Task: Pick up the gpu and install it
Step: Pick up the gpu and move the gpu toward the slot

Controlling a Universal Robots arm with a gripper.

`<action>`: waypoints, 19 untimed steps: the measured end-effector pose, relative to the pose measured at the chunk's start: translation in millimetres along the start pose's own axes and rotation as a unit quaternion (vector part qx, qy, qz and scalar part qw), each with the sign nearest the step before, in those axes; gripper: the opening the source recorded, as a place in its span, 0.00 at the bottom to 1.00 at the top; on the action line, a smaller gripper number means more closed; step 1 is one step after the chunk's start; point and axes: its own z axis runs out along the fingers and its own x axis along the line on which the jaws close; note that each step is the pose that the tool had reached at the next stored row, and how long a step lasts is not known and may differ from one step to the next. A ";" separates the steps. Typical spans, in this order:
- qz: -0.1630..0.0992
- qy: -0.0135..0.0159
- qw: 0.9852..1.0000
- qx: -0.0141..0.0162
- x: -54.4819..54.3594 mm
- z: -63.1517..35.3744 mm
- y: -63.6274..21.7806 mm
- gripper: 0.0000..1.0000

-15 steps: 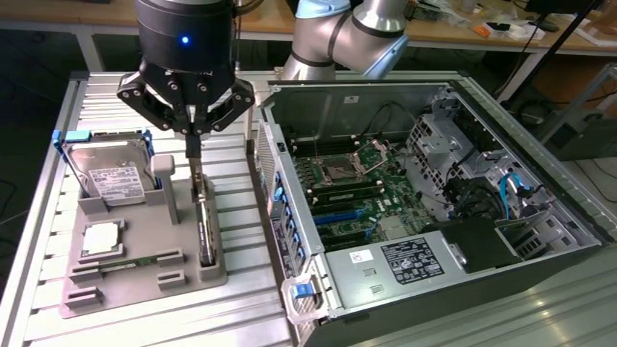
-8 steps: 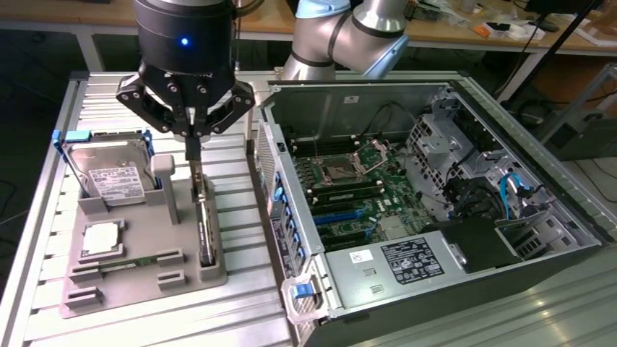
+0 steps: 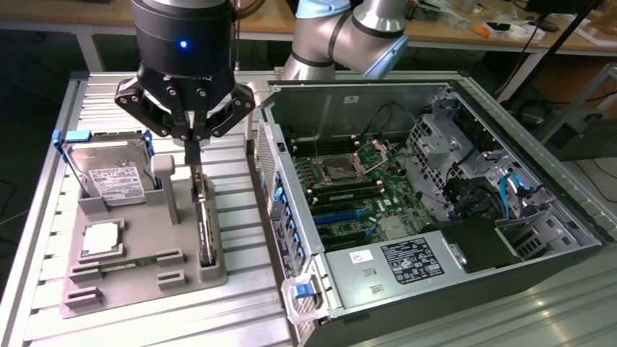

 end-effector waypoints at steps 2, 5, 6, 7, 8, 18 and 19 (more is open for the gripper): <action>0.000 0.000 1.000 0.002 0.0 0.1 -0.9 0.11; -0.001 -0.002 1.000 0.003 -0.1 0.3 -1.1 0.11; -0.002 -0.005 1.000 0.003 -0.1 0.5 -1.1 0.11; -0.002 -0.008 1.000 0.002 -0.1 0.6 -1.1 0.11; -0.002 -0.010 1.000 0.002 -0.1 0.7 -1.0 0.11; -0.002 -0.016 1.000 0.002 -0.7 6.9 -1.0 0.11; -0.002 -0.016 1.000 0.002 -0.9 7.2 -0.9 0.11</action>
